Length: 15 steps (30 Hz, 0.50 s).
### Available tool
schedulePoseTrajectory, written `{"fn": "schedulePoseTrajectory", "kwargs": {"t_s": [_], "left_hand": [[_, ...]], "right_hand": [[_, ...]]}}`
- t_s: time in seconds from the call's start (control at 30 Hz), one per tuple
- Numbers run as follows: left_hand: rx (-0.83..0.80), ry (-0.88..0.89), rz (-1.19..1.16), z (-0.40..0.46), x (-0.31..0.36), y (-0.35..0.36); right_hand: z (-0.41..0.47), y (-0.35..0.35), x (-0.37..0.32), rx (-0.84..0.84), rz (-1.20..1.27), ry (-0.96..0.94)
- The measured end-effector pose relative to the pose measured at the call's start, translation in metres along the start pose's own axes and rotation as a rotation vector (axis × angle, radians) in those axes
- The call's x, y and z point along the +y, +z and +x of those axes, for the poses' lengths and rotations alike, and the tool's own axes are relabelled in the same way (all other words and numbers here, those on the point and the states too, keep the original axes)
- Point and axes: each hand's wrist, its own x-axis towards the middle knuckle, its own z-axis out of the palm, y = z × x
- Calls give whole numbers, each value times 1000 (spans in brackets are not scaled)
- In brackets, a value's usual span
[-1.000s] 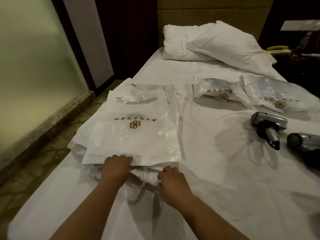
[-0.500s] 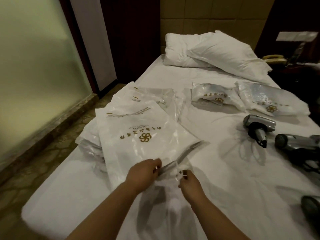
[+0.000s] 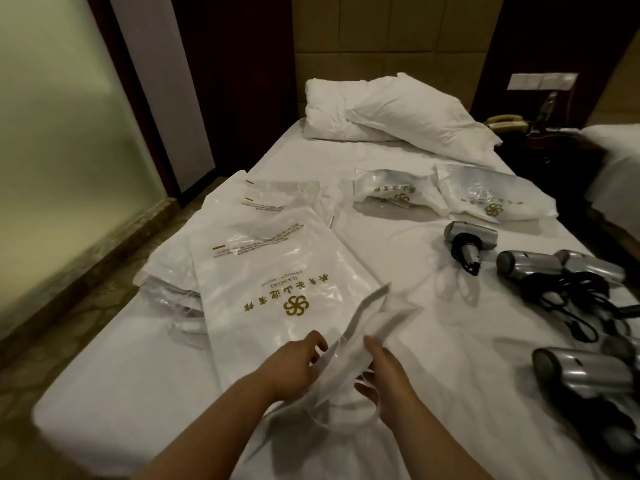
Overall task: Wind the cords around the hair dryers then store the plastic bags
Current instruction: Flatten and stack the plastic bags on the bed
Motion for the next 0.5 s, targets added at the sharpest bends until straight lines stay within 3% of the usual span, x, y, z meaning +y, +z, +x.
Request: {"fn": "schedulePoseTrajectory", "kwargs": {"t_s": [0.17, 0.27, 0.33, 0.5], "left_hand": [[-38, -103, 44, 10, 3, 6], [-16, -190, 262, 14, 9, 20], [83, -174, 318, 16, 15, 18], [349, -86, 207, 25, 33, -24]], "right_hand": [[-1, -2, 3, 12, -238, -2], [-1, 0, 3, 4, -327, -35], [3, -6, 3, 40, -391, -52], [13, -36, 7, 133, -414, 26]]}}
